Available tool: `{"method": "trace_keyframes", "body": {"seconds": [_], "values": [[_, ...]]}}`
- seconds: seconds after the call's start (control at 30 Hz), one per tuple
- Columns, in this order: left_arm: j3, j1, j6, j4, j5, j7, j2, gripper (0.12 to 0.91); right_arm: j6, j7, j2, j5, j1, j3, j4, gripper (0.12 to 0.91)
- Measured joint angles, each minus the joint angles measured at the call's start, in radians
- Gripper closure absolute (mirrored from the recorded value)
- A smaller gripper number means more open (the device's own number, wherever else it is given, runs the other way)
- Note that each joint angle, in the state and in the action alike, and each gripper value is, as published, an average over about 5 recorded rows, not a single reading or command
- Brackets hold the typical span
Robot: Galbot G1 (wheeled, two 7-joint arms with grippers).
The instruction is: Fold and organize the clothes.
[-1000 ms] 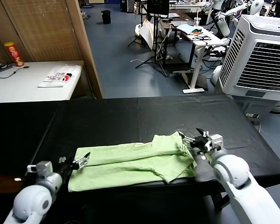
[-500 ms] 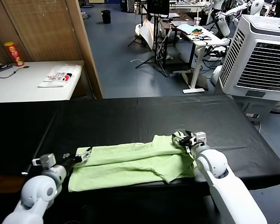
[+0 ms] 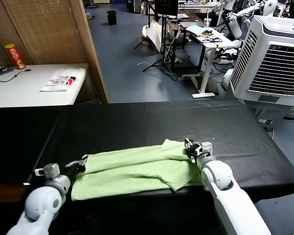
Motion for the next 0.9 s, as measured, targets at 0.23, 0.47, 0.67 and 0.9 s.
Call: {"method": "trace_keyframes", "body": {"seconds": [0.23, 0.47, 0.67, 0.9], "values": [[0.018, -0.052, -0.028, 0.043, 0.073, 0.031, -0.017, 0.883, -0.013, -0.048, 0.000, 0.015, -0.021, 0.021, 0.022, 0.753], [0.008, -0.071, -0.034, 0.049, 0.063, 0.042, 0.010, 0.554, -0.012, -0.075, -0.029, 0.023, -0.053, 0.045, 0.071, 0.369], [-0.022, -0.050, -0.023, 0.021, -0.014, 0.024, 0.032, 0.272, -0.004, -0.089, -0.060, 0.029, -0.107, 0.073, 0.143, 0.233], [-0.074, 0.034, -0.026, -0.041, -0.075, 0.019, 0.013, 0.233, 0.000, -0.101, -0.069, 0.035, -0.166, 0.093, 0.220, 0.227]]}}
